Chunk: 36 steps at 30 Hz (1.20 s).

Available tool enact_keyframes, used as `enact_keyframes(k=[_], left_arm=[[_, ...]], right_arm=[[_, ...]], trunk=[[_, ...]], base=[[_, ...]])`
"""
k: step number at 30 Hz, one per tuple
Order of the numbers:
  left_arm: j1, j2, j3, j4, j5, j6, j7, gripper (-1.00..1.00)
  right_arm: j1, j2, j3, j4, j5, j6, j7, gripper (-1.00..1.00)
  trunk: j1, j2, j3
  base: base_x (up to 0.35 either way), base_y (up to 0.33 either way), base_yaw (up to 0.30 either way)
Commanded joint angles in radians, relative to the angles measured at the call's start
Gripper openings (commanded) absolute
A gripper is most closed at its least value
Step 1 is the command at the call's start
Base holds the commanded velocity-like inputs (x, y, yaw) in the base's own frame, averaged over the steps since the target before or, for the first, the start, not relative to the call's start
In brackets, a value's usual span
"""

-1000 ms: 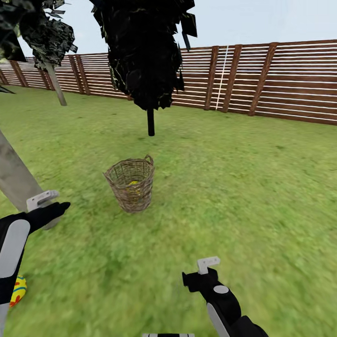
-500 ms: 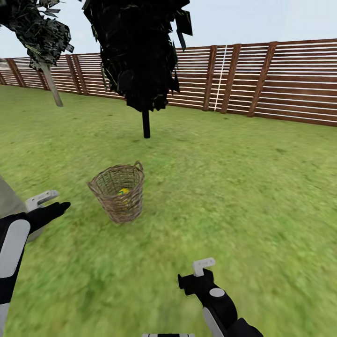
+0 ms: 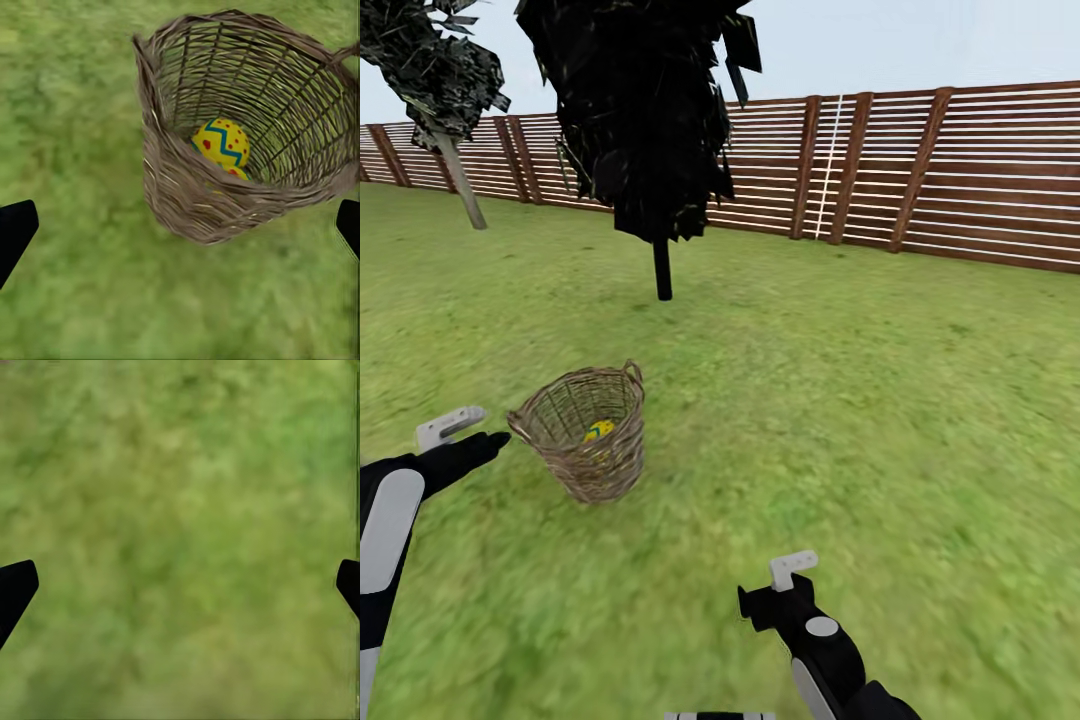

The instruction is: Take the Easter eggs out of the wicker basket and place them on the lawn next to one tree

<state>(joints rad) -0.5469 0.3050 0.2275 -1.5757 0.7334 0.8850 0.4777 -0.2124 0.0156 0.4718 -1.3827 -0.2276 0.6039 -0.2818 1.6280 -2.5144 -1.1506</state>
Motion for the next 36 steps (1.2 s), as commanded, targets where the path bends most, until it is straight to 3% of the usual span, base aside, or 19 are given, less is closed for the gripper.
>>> enact_keyframes(k=[1, 26, 36], left_arm=[[-0.001, 0.000, 0.000, -0.001, 0.011, 0.003, 0.009, 1.00], [-0.001, 0.000, -0.005, 0.002, 0.011, 0.005, 0.009, 1.00], [-0.002, 0.000, -0.015, 0.004, 0.009, 0.005, 0.009, 1.00]], right_arm=[[-0.001, 0.000, 0.002, -0.001, -0.010, 0.002, -0.010, 1.00], [-0.001, 0.001, 0.022, 0.028, -0.010, 0.001, -0.010, 1.00], [-0.001, 0.001, 0.024, 0.028, -0.010, 0.000, -0.010, 1.00]], trunk=[[0.000, 0.000, -0.001], [0.000, 0.000, -0.001], [0.000, 0.000, 0.005]], base=[[0.282, -0.193, 0.000], [0.271, -0.206, 0.115], [0.265, -0.218, 0.215]])
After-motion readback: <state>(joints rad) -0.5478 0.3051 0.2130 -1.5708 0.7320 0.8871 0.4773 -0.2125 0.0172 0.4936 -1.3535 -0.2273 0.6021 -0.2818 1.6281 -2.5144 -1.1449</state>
